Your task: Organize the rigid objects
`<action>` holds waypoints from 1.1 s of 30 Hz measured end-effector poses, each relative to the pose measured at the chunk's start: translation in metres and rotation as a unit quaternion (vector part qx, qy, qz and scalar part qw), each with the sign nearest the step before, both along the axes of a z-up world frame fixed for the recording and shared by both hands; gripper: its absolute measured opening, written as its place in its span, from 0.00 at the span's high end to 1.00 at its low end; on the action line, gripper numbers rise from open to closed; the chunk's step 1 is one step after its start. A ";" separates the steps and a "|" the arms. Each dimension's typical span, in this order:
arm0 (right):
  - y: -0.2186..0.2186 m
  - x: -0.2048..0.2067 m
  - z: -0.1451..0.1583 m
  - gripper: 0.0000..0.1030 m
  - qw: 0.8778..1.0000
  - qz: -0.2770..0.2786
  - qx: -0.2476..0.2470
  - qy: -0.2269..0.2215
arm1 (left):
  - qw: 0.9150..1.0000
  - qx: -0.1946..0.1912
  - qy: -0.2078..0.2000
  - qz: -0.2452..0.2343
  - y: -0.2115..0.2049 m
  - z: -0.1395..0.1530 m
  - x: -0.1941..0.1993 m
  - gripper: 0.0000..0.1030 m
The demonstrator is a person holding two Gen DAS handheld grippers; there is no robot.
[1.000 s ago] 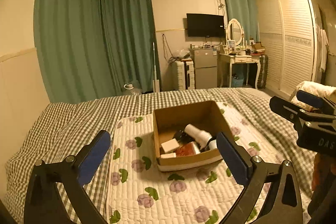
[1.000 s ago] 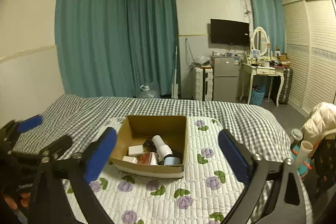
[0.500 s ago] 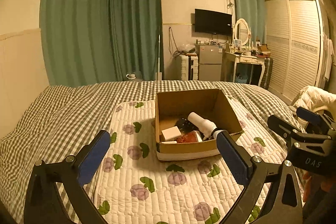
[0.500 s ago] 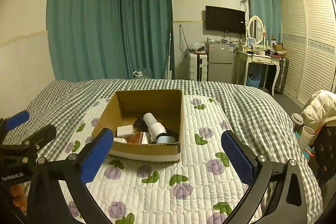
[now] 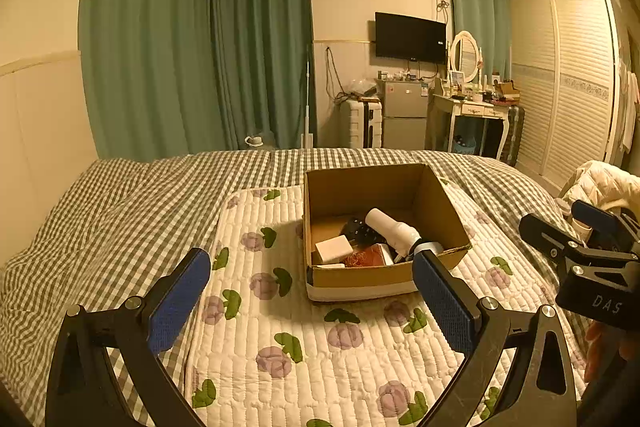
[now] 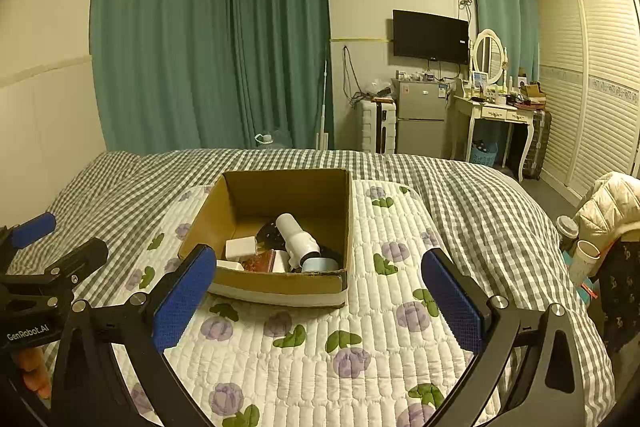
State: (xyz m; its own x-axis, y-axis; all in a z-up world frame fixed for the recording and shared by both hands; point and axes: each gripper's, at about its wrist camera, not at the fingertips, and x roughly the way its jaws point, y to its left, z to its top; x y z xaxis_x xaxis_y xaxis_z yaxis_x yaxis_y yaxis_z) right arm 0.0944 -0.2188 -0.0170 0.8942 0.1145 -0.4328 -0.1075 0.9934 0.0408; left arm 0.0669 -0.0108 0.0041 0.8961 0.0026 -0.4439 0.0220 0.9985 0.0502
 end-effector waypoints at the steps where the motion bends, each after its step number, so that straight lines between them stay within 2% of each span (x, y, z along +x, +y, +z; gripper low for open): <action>1: 0.000 0.000 0.000 0.00 1.000 0.000 0.000 0.001 | 1.000 0.000 0.001 -0.001 0.000 0.000 0.000 0.00; 33: 0.002 0.003 -0.006 0.00 1.000 0.001 0.000 0.011 | 1.000 0.004 0.018 0.011 0.002 -0.004 0.002 0.00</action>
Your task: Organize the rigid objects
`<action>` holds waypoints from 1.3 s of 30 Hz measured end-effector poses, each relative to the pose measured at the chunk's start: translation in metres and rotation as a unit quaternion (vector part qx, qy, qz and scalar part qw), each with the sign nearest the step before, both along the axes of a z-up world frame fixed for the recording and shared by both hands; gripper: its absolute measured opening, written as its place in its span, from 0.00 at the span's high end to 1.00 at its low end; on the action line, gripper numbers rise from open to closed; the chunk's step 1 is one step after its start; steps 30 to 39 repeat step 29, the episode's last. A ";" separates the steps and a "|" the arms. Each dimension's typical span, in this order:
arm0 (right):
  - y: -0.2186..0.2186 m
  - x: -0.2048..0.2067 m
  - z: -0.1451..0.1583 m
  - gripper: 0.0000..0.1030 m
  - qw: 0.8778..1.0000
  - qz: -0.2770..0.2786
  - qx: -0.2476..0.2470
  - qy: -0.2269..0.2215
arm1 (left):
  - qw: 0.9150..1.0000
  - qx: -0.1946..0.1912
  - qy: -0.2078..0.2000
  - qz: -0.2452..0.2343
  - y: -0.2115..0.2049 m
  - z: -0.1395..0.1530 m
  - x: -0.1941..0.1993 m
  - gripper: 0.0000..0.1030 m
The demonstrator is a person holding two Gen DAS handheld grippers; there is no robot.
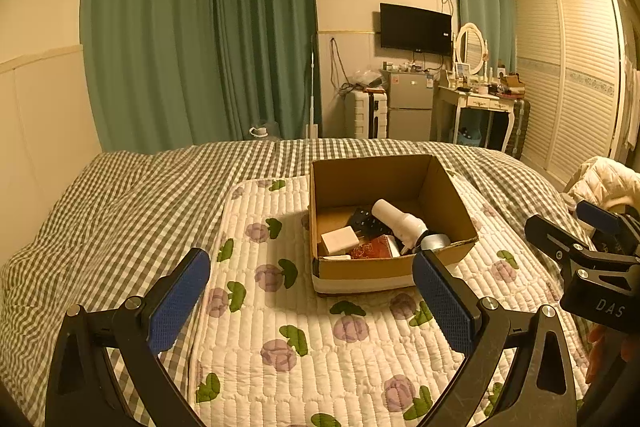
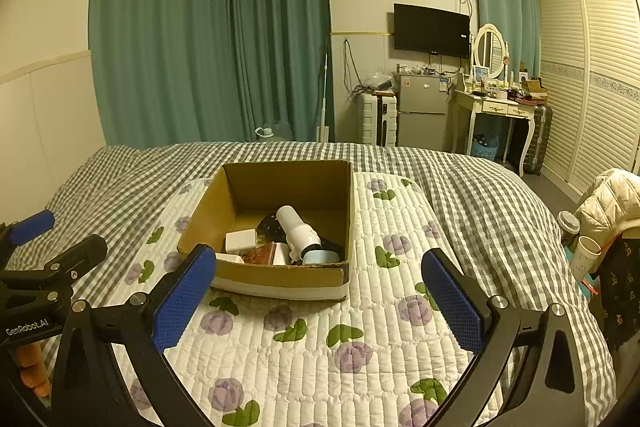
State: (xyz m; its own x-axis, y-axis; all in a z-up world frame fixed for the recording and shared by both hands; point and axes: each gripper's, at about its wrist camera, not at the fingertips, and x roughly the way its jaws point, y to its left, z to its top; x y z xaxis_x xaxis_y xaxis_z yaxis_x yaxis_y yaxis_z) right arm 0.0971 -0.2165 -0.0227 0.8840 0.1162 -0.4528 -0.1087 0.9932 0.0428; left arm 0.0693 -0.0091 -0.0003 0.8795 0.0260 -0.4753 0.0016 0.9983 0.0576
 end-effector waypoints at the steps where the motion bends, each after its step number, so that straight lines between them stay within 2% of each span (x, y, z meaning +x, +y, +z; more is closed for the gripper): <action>1: 0.000 0.000 0.000 0.00 1.000 0.000 -0.001 0.000 | 1.000 -0.001 0.001 -0.001 0.000 0.000 0.000 0.00; 39: -0.002 0.000 -0.006 0.00 1.000 0.001 -0.005 0.009 | 1.000 0.002 -0.008 -0.005 -0.002 0.004 -0.007 0.00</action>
